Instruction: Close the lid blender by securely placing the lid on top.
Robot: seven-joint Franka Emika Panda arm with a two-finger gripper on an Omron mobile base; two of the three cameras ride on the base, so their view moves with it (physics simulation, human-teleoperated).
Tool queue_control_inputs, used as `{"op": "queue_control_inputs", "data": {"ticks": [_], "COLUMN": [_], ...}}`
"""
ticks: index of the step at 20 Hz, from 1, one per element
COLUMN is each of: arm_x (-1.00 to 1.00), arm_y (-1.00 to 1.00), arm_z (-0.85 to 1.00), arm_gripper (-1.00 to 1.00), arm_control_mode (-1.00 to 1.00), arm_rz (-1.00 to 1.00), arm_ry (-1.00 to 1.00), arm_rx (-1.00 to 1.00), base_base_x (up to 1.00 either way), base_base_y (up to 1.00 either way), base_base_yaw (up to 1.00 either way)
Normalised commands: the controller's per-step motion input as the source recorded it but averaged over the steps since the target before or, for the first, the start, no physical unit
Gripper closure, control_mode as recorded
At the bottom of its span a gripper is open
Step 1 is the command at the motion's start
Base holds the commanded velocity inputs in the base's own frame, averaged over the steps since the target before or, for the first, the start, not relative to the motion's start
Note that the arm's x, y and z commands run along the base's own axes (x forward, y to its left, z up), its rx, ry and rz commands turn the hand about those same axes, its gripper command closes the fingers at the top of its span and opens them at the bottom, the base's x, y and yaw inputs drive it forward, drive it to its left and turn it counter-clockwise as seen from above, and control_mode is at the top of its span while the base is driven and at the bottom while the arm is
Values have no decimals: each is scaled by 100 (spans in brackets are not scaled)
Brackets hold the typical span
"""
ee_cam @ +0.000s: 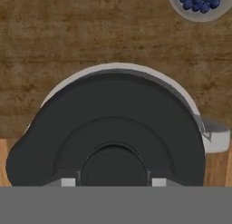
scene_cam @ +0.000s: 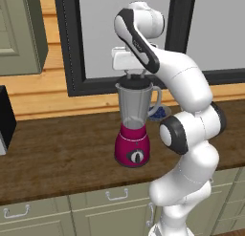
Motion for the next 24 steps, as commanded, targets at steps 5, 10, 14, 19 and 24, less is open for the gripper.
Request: {"op": "queue_control_inputs", "data": {"ticks": [5,10,14,19,24], "arm_x": [0,1,9,0,-1], "arm_y": [-6,-5,0,0,0], "arm_z": [-9,-22,-41,-35,0], "arm_gripper": [100,100,100,-100,-100], "arm_control_mode": [-100,-100,-100,-100,-100], "arm_rz": [-3,-2,0,-2,-6], "arm_ry": [-6,-7,-3,0,0], "arm_rx": [0,0,0,0,0], "base_base_x": [0,0,0,0,0], "base_base_y": [0,0,0,0,0], "base_base_yaw": [0,0,0,0,0]}}
